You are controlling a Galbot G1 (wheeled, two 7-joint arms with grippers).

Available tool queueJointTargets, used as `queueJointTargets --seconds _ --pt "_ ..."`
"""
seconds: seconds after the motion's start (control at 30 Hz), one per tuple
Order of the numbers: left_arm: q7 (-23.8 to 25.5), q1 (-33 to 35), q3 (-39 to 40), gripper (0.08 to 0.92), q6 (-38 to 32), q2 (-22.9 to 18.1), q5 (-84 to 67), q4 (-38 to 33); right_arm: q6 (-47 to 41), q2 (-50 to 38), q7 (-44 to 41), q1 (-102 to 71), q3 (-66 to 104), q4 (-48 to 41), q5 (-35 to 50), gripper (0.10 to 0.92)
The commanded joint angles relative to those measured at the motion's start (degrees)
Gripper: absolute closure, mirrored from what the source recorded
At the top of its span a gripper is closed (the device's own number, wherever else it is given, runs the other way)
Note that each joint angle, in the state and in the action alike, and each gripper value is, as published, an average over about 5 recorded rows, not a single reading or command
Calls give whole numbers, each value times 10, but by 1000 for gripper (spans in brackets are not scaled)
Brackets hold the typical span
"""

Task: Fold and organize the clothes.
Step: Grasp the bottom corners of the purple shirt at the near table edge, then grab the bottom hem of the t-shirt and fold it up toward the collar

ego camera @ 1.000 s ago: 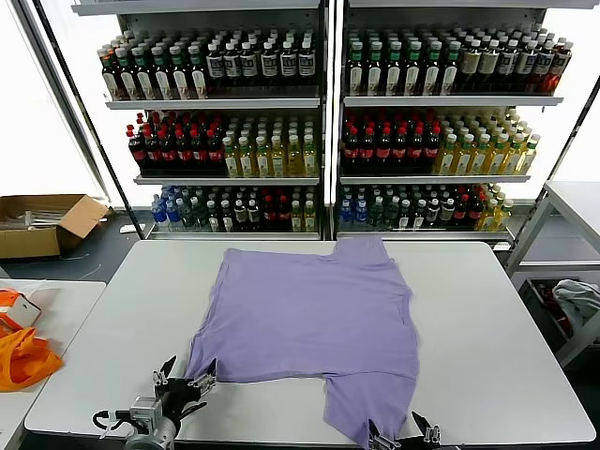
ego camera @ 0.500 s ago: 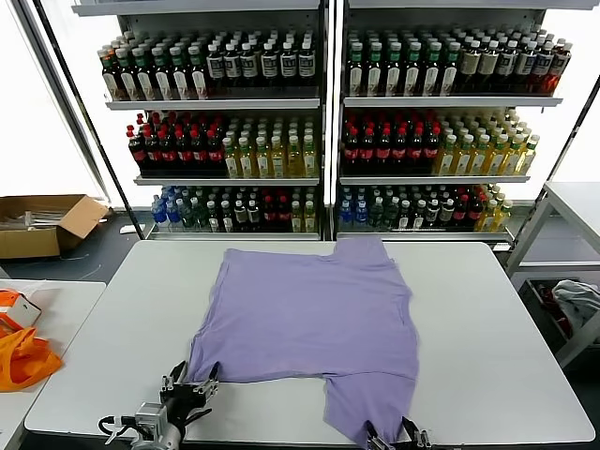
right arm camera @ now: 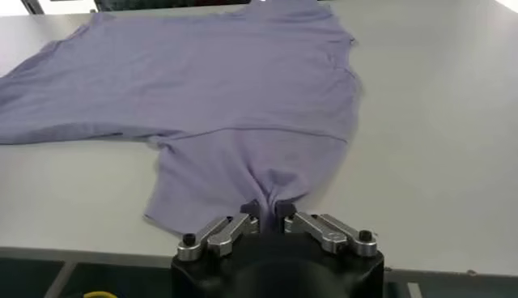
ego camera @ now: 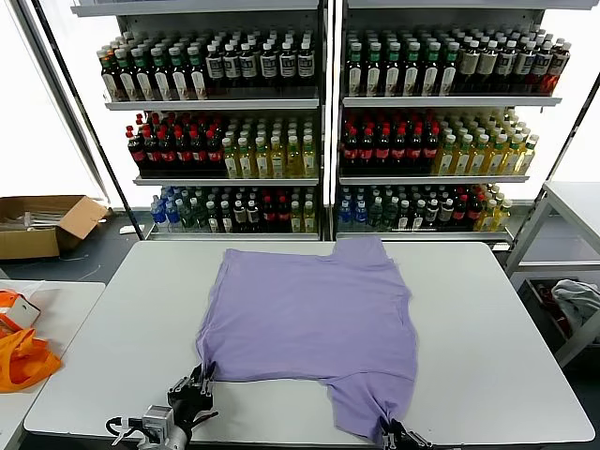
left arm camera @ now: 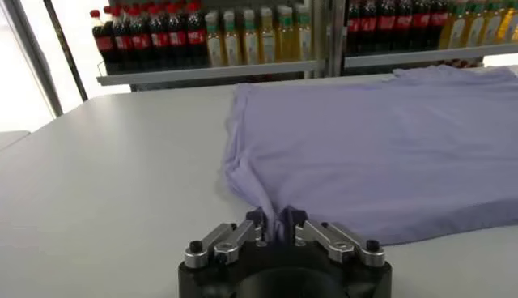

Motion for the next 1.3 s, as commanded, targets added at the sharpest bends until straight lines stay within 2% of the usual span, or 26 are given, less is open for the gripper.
queueJointTargets --seconds 0.03,0.2,0.37,0.7,1.07,1.3 --pt "6 -2 7 822 -6 -2 11 9 14 2 -6 10 0 -11 -3 919" --pt "2 -14 8 907 -31 -9 9 11 36 16 -33 29 7 -14 -39 919" --pt "-7 -37 7 909 -59 -17 2 3 74 42 -77 60 17 -8 -122 919" --pt "-24 -113 3 909 -102 -21 -38 13 102 95 -116 148 30 -36 -176 919" --pt "-23 -229 20 909 -114 -12 -83 127 96 141 -124 291 25 -158 -181 919" --pt "-21 -265 28 909 -114 -11 -89 195 98 145 -129 331 19 -237 -185 919"
